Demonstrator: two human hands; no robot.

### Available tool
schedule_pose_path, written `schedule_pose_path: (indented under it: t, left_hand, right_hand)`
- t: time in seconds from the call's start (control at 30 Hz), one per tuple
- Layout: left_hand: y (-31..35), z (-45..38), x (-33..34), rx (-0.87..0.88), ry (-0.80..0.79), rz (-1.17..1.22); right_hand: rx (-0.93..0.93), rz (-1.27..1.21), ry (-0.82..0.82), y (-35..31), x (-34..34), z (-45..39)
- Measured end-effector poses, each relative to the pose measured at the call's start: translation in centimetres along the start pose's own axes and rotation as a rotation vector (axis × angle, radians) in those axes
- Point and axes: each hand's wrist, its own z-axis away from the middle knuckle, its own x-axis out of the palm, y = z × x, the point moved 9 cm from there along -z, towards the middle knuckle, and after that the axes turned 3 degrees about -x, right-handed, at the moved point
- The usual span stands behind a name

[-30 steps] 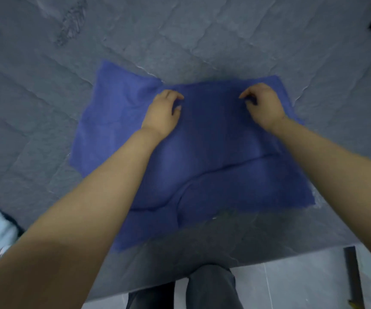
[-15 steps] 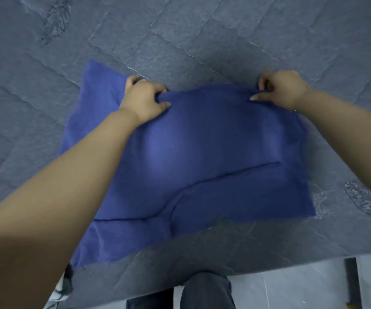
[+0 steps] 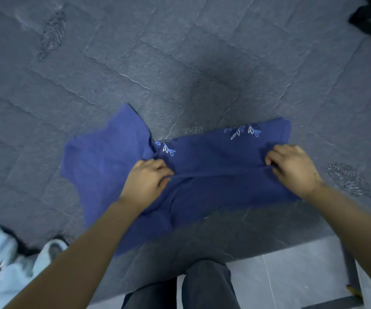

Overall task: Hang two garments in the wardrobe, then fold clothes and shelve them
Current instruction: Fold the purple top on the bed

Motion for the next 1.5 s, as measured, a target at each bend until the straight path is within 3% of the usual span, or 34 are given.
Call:
schedule_pose_path:
  t: [0.07, 0.13, 0.23, 0.3, 0.37, 0.43, 0.53, 0.67, 0.73, 0.8, 0.9, 1.0, 1.1, 1.2, 1.37, 1.43, 1.5]
  left_hand:
    - [-0.6, 0.5, 2.8, -0.113, -0.118, 0.015]
    - [-0.7, 0.6, 3.9, -0.162, -0.132, -0.004]
    - [0.3, -0.3, 2.2, -0.158, 0.083, 0.113]
    - [1.2, -1.5, 1.6, -0.126, 0.207, 0.184]
    - [1.9, -3.2, 3.1, -0.103, 0.173, 0.177]
    - [1.0, -4.3, 6.3, -0.184, 0.009, 0.098]
    - [-1.0, -4.1, 9.4, -0.259, -0.067, -0.049]
    - [-1.2, -4.2, 9.9, -0.250, -0.077, -0.055]
    - [-1.1, -4.3, 9.5, -0.228, -0.118, 0.007]
    - [-0.7, -4.6, 7.2, -0.201, -0.103, 0.231]
    - [-3.1, -4.3, -0.1, -0.263, 0.187, 0.611]
    - [-9.3, -3.7, -5.0, -0.416, 0.388, 0.452]
    - [-15.5, -3.9, -4.7, -0.699, 0.213, 0.251]
    - [-17.9, -4.9, -3.3, -0.716, 0.081, 0.284]
    - [-17.5, -2.9, -3.7, -0.559, 0.053, 0.613]
    - [-16.4, 0.6, -5.5, -0.494, 0.130, 0.635]
    - [-15.5, 5.4, -6.6, -0.453, 0.222, 0.569]
  right_hand:
    - [0.082, 0.007, -0.090, -0.1, 2.0, 0.7]
    - [0.170, 0.009, -0.103, -0.1, 3.0, 1.2]
    - [0.140, -0.078, 0.130, -2.5, 1.6, 0.2]
    - [0.034, -0.174, 0.203, -5.2, 1.5, -1.8]
    - [-0.087, -0.218, 0.104, -7.6, 3.3, -4.2]
    - [-0.082, -0.175, -0.044, -7.4, 6.1, -5.9]
    - [0.042, -0.052, -0.043, -3.5, 7.8, -6.6]
    - [0.315, -0.070, 0.027, 2.0, 7.4, -4.6]
    - [0.432, -0.093, 0.044, 3.5, 6.9, -3.9]
    - [0.484, -0.118, 0.065, 3.0, 5.9, -4.1]
    - [0.405, -0.212, 0.244, -1.5, 2.8, -5.1]
    - [0.193, -0.412, 0.289, -9.3, 2.0, -6.8]
    - [0.271, -0.684, 0.069, -15.8, 5.1, -9.0]
    - [0.414, -0.905, -0.116, -19.9, 8.8, -10.9]
    - [0.531, -1.173, 0.094, -21.4, 9.0, -11.8]
    - [0.414, -1.088, 0.130, -21.9, 7.6, -11.4]
    - [0.148, -0.813, 0.133, -22.8, 5.4, -10.9]
